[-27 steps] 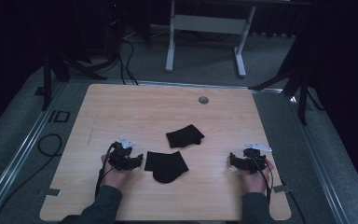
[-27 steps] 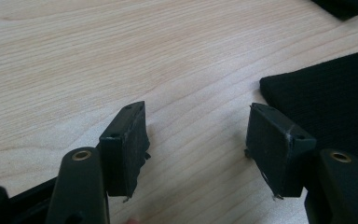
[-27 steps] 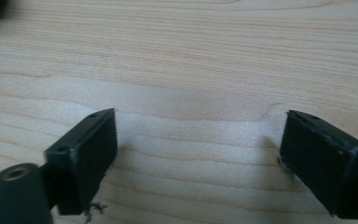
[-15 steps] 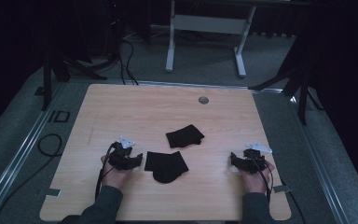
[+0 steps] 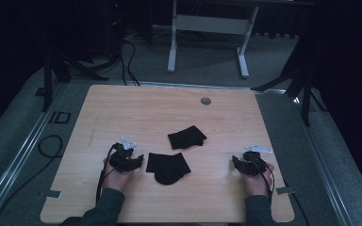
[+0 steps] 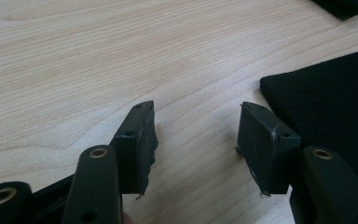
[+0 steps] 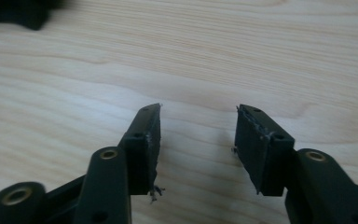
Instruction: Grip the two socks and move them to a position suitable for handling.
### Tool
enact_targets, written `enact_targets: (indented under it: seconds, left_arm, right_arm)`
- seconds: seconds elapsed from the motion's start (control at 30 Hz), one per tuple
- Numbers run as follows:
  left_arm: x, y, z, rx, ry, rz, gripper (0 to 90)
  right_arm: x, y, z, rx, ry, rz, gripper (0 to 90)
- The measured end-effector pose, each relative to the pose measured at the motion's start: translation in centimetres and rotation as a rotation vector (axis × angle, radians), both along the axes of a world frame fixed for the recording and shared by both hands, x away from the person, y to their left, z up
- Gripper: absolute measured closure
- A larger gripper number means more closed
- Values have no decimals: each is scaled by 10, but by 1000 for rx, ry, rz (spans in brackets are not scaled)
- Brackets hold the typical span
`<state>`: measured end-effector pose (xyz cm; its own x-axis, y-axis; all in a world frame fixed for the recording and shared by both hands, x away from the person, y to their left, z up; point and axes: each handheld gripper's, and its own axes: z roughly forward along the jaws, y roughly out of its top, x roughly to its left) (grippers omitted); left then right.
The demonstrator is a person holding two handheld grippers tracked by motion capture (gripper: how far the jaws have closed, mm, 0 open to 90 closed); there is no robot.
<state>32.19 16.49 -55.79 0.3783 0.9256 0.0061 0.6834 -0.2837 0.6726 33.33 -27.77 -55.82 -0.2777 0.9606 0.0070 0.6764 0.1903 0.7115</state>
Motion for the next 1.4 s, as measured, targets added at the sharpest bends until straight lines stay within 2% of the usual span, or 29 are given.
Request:
enact_targets:
  seconds: [0.07,0.17,0.27,0.6,0.73,0.8,0.87,0.93,1.07,1.4]
  left_arm:
    - [0,0,0,1,2,-2,468]
    - [1,0,0,0,2,4,446]
    - [1,0,0,2,3,6,436]
    - [1,1,0,1,5,-6,427]
    - [1,0,0,3,5,-15,413]
    - [1,-1,0,2,6,-20,388]
    - [1,-2,0,3,7,-22,387]
    - [1,-4,0,4,7,-28,386]
    - [1,-4,0,3,8,-29,386]
    - [1,-4,0,1,6,-30,385]
  right_arm:
    - [-2,6,4,-3,-2,32,536]
    - [-7,19,10,-39,-9,90,552]
    - [-10,31,15,-53,-8,141,566]
    - [-20,66,22,-92,-6,292,575]
    - [-23,76,24,-87,-9,332,562]
    - [-27,89,27,-90,-17,377,558]
    - [-28,92,27,-90,-20,389,558]
    - [-33,106,29,-83,-41,438,562]
    - [-39,127,29,-90,-51,504,567]
    - [-54,173,30,-88,-48,658,618]
